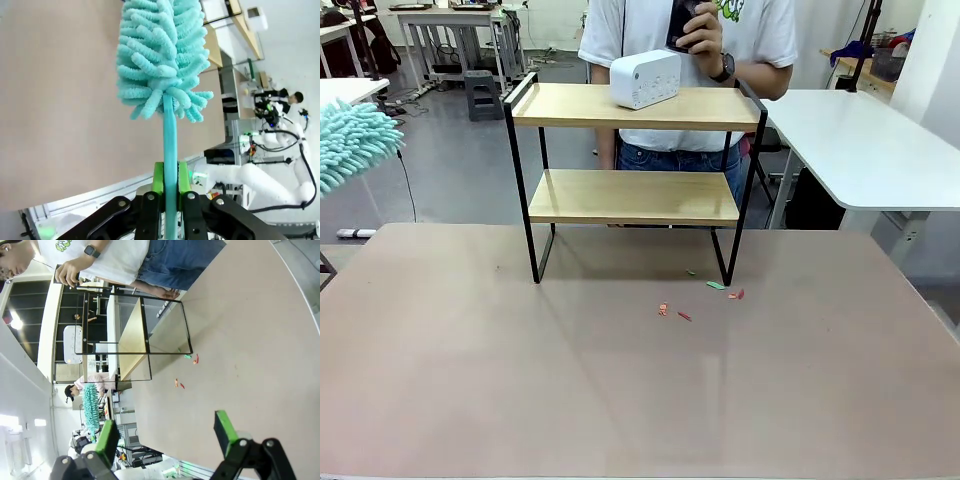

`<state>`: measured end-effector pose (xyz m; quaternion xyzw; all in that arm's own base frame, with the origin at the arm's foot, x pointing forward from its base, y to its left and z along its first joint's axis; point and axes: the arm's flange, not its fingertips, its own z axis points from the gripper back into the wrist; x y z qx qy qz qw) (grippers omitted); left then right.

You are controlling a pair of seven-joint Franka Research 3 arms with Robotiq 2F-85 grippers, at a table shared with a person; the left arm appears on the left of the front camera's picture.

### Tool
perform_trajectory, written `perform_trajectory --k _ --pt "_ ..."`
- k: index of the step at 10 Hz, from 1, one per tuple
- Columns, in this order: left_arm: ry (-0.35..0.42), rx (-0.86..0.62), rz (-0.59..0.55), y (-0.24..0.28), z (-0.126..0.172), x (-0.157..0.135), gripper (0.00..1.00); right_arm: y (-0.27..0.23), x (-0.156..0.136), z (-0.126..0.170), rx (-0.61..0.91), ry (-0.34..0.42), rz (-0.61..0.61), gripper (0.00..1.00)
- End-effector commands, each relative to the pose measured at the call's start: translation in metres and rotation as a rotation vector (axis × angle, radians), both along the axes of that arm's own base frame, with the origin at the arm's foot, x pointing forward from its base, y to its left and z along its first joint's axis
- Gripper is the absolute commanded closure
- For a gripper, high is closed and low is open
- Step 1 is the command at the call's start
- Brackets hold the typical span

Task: Clean the shelf.
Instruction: Clean the remaining tier of the Shelf with the Duster once objects are removed, then hand the Duster back to the human.

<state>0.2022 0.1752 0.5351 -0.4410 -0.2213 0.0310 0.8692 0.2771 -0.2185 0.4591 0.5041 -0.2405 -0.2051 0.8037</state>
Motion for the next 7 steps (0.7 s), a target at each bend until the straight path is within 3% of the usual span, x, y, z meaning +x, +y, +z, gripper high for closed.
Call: perform_trajectory --k 1,7 --pt "-0.024 0.004 -0.020 0.0069 0.0023 -0.0064 0.88 -0.0001 0.0025 0.0007 0.002 -0.037 -0.001 0.00" --pt "-0.024 0.004 -0.020 0.0069 0.0023 -0.0064 0.88 -0.0001 0.0025 0.0007 0.002 -0.037 -0.001 0.00"
